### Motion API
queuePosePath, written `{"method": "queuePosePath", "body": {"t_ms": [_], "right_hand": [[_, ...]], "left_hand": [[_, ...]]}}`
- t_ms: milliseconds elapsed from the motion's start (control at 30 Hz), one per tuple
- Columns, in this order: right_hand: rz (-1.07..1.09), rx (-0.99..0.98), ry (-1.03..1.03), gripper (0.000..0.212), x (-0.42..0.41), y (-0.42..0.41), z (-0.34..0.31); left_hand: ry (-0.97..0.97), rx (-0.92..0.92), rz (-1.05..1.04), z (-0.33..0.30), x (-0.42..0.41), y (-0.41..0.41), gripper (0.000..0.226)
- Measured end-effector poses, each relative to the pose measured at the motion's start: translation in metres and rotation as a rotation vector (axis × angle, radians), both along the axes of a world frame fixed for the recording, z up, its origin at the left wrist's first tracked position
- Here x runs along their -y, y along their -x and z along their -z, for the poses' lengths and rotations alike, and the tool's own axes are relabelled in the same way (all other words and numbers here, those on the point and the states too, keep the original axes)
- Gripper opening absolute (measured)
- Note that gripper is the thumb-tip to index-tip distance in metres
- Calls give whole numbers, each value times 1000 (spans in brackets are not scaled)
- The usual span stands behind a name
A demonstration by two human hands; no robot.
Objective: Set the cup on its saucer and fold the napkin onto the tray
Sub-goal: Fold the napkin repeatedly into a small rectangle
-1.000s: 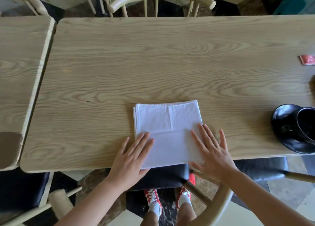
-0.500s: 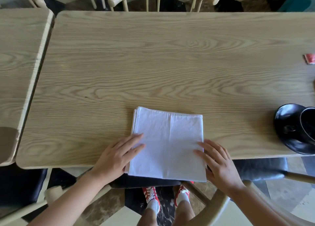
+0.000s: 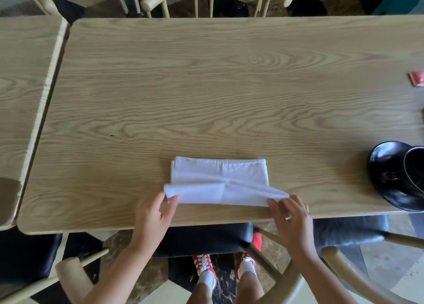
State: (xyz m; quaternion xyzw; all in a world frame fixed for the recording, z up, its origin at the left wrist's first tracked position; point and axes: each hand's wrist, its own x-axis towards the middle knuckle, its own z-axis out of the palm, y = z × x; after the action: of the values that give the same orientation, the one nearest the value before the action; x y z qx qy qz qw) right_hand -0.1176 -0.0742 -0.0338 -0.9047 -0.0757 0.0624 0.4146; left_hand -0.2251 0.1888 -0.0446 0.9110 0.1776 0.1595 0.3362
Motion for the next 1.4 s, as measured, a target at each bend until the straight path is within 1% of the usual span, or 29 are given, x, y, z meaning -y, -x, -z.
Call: {"method": "queuePosePath", "body": {"t_ms": [33,67,100,167,233,300,467,600,733,833,900,967,1033,1100,1167,1233,1300,1400], "right_hand": [[45,-28,-12,21,-4,1,0],[79,-44,-23,21,-8,1,-1],[107,-55,-28,21,-12,1,-3],[147,-44,-8,19,-20,0,-2],[171,-2,60,24,-28,-3,0],[193,54,136,29,-33,-7,5],[221,131,296,35,-36,-13,14],[214,182,379,28,-36,-14,17],[252,243,352,17,-36,-13,19],[256,258,354,21,-36,-12,20],[240,272,403,23,-36,-12,20],[238,315,466,30,-38,-10,17],[183,426,481,38,-44,-9,9],[13,502,469,43,-58,-7,4],[-186,468,480,47,-75,-6,6],[-303,369,508,50,-86,-6,14],[-339,282,546,51,-89,-8,20],[-390,260,578,52,-83,-12,20]], "left_hand": [[55,10,-82,2,5,-3,41],[89,35,-154,-2,10,-8,43],[88,70,-208,-1,14,-12,40],[68,75,-320,2,25,-18,35],[23,61,-392,4,32,-23,32],[-44,31,-414,7,37,-26,28],[-134,-57,-435,5,35,-34,31],[-232,-155,-464,9,29,-41,32],[-203,-158,-502,12,29,-43,23],[-156,-122,-520,13,32,-44,20],[-178,-108,-546,11,30,-44,26],[-288,-42,-488,6,32,-42,35],[-405,27,-259,0,41,-44,44],[-452,-6,6,-4,53,-52,52],[-480,-112,171,3,62,-63,53],[-532,-226,275,13,61,-70,52],[-563,-290,316,19,55,-73,56],[-562,-306,335,15,50,-74,53]]}}
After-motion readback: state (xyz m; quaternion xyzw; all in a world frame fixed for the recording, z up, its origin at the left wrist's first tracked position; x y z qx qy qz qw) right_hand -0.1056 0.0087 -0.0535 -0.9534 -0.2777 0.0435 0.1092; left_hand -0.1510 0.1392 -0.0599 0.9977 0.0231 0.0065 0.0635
